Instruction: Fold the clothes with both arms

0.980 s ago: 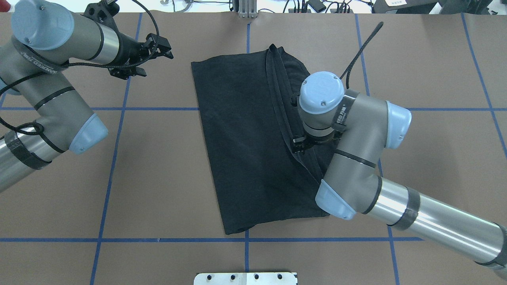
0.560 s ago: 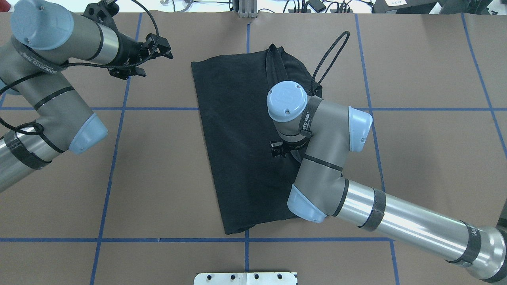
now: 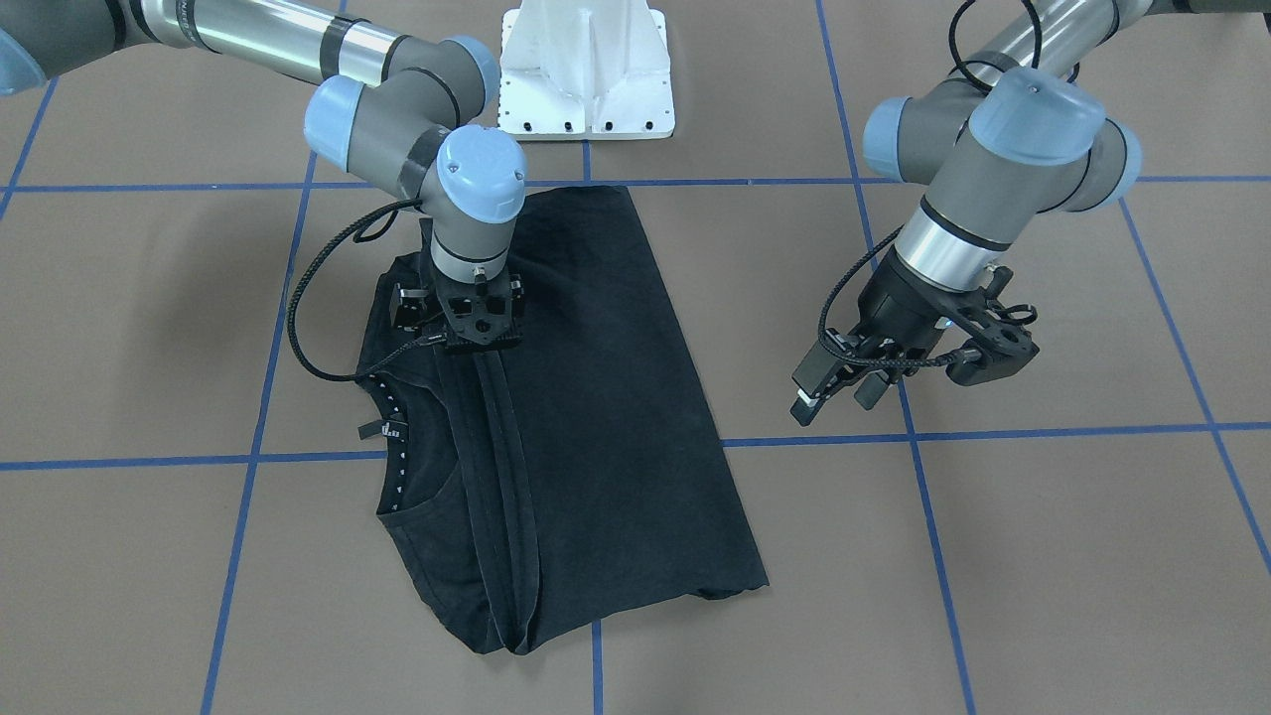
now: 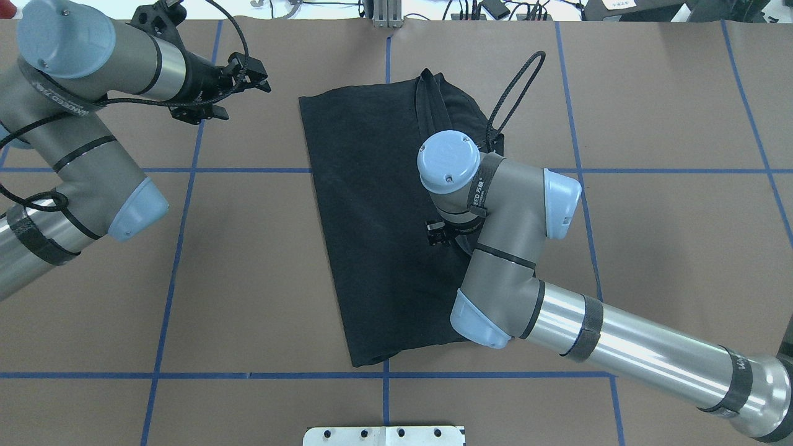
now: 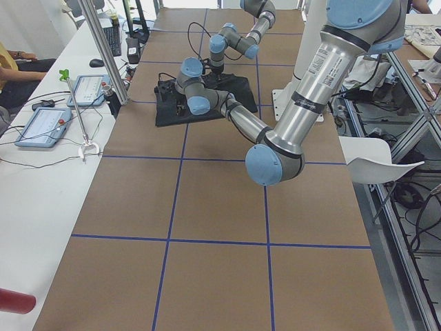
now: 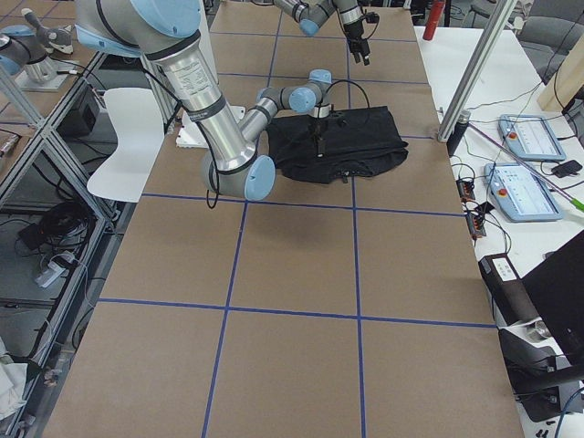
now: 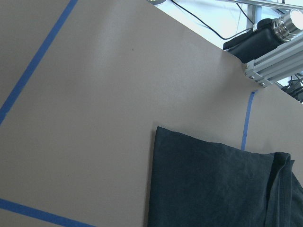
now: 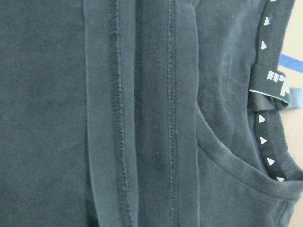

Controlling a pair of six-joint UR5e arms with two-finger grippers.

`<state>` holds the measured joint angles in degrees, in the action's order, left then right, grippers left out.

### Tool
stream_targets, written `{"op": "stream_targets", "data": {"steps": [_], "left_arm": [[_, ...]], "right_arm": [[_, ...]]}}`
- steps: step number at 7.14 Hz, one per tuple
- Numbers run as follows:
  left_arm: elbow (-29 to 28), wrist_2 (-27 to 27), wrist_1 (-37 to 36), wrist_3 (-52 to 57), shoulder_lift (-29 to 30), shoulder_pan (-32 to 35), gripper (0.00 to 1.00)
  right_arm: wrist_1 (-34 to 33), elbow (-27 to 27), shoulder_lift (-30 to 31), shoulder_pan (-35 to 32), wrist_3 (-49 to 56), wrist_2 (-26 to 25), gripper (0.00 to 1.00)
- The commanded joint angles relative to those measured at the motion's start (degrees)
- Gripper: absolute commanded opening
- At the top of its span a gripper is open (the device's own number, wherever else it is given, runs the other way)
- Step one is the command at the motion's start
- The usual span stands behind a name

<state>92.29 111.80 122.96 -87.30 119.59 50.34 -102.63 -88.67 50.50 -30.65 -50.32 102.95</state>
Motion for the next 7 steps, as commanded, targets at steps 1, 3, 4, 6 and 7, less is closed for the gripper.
{"op": "stream_targets", "data": {"steps": [1, 3, 4, 6, 7], "left_arm": [[0.00, 0.00, 0.00, -0.07, 0.03, 0.02, 1.00], [0.00, 0.00, 0.00, -0.07, 0.12, 0.02, 1.00], [0.17, 0.00, 0.00, -0.15, 0.21, 0.02, 1.00], [0.97, 0.00, -0.18, -0.16, 0.03, 0.02, 1.00], [0.97, 0.00, -0.18, -0.16, 0.12, 0.02, 1.00]], "right_arm": [[0.15, -0.45, 1.27, -0.20, 0.40, -0.03, 1.00], [0.15, -2.81, 4.93, -1.78, 4.59, -0.03, 1.00], [0.24, -4.91, 8.27, -2.57, 6.97, -0.03, 1.00], [-0.89, -7.12, 9.45, -4.50, 9.28, 0.66, 1.00], [-0.99, -7.30, 8.92, -4.95, 9.28, 0.93, 1.00]]}}
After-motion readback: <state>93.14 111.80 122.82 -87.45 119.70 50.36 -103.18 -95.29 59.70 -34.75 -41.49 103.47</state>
